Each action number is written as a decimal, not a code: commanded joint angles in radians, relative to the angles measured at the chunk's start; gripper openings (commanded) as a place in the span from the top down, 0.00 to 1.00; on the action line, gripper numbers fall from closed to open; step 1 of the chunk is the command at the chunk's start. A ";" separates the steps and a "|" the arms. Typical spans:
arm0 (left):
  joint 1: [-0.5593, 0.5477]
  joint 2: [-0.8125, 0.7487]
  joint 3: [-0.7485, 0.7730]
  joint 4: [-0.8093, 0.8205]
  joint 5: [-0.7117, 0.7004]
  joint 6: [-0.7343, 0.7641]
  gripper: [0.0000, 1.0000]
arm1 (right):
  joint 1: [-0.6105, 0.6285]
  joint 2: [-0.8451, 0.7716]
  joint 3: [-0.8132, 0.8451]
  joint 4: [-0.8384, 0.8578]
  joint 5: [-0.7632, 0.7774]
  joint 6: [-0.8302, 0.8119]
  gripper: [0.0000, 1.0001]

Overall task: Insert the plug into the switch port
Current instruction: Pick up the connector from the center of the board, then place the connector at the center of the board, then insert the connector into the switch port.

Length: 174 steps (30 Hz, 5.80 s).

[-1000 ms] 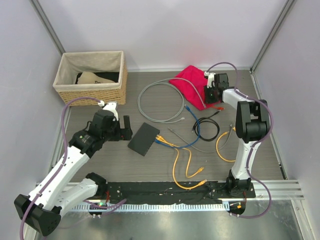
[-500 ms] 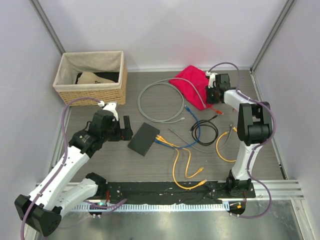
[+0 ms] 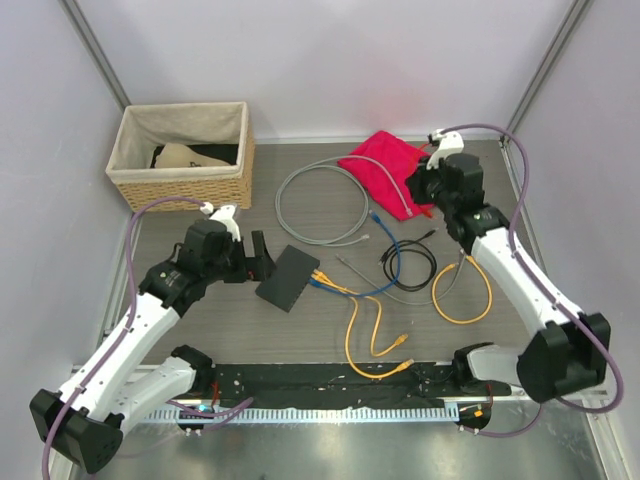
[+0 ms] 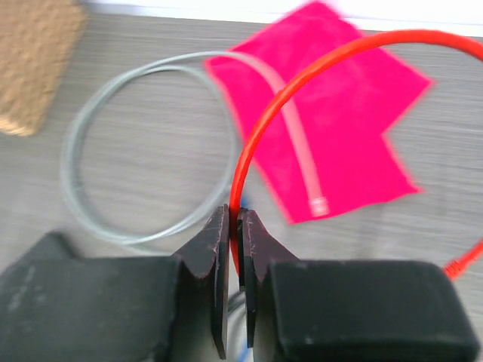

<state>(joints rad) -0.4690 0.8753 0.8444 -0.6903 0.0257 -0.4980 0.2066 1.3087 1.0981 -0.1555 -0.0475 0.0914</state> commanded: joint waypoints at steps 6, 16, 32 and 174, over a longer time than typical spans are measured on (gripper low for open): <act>-0.100 -0.001 -0.047 0.268 0.131 -0.163 0.00 | 0.287 -0.233 -0.191 0.204 0.103 0.243 0.98; -0.345 0.169 -0.062 0.600 -0.006 -0.221 0.01 | 0.508 -0.276 -0.337 0.367 0.164 0.360 0.98; -0.477 0.421 -0.044 0.965 -0.105 -0.162 0.25 | 0.619 -0.293 -0.409 0.473 0.245 0.435 0.98; -0.200 0.099 -0.338 0.531 -0.374 -0.211 0.00 | 0.479 0.373 -0.119 0.013 -0.531 -0.722 0.90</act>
<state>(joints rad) -0.6781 0.9718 0.4976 -0.2138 -0.3466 -0.7033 0.6796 1.7546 0.9443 -0.1135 -0.5983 -0.6476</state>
